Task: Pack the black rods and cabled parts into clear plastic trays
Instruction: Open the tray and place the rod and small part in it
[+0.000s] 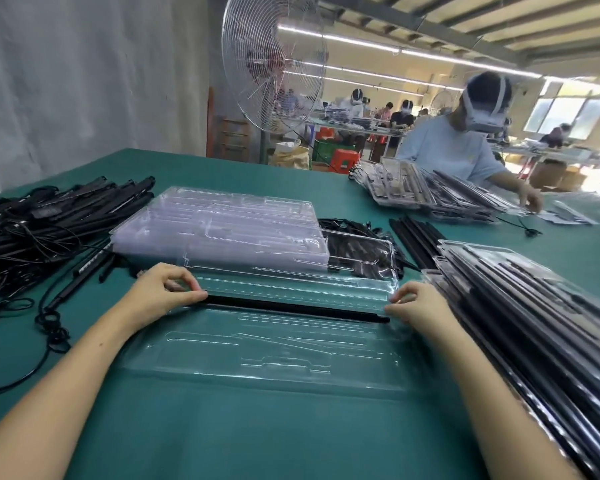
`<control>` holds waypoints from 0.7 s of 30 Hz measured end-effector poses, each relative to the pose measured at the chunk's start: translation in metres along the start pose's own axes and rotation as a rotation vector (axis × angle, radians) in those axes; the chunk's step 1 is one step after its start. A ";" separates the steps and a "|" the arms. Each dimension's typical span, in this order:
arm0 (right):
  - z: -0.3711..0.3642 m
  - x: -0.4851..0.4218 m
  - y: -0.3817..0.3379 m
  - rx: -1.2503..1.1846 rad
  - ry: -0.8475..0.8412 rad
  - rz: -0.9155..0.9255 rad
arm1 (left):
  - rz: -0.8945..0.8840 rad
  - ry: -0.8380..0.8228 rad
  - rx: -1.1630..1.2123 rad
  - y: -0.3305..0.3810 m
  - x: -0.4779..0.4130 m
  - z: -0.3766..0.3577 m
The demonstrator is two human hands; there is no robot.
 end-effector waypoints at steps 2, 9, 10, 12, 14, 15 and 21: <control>-0.006 -0.002 0.000 0.050 -0.029 0.018 | 0.032 0.030 0.016 -0.007 0.000 0.004; 0.005 -0.029 0.004 -0.128 0.010 -0.045 | 0.076 0.135 0.154 -0.014 0.003 0.019; 0.011 -0.035 0.002 -0.086 0.075 -0.028 | 0.081 0.154 0.185 -0.014 0.004 0.021; 0.017 -0.048 -0.006 -0.025 0.162 0.015 | 0.080 0.168 0.232 -0.015 0.005 0.024; 0.014 -0.064 -0.014 0.040 0.181 0.046 | 0.083 0.180 0.265 -0.014 0.005 0.025; 0.011 -0.072 -0.019 0.100 0.182 0.055 | 0.086 0.186 0.280 -0.014 0.005 0.025; -0.014 -0.097 -0.037 0.548 0.097 0.125 | 0.081 0.194 0.230 -0.021 0.002 0.022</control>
Point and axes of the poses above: each hand's wrist, its own x-axis away from the middle knuckle, its own z-axis out of the back of the hand, y = z × x, the point moved 6 cm from there along -x, towards the middle knuckle, and after that the axes turned 9 degrees about -x, right-handed, at the moved point
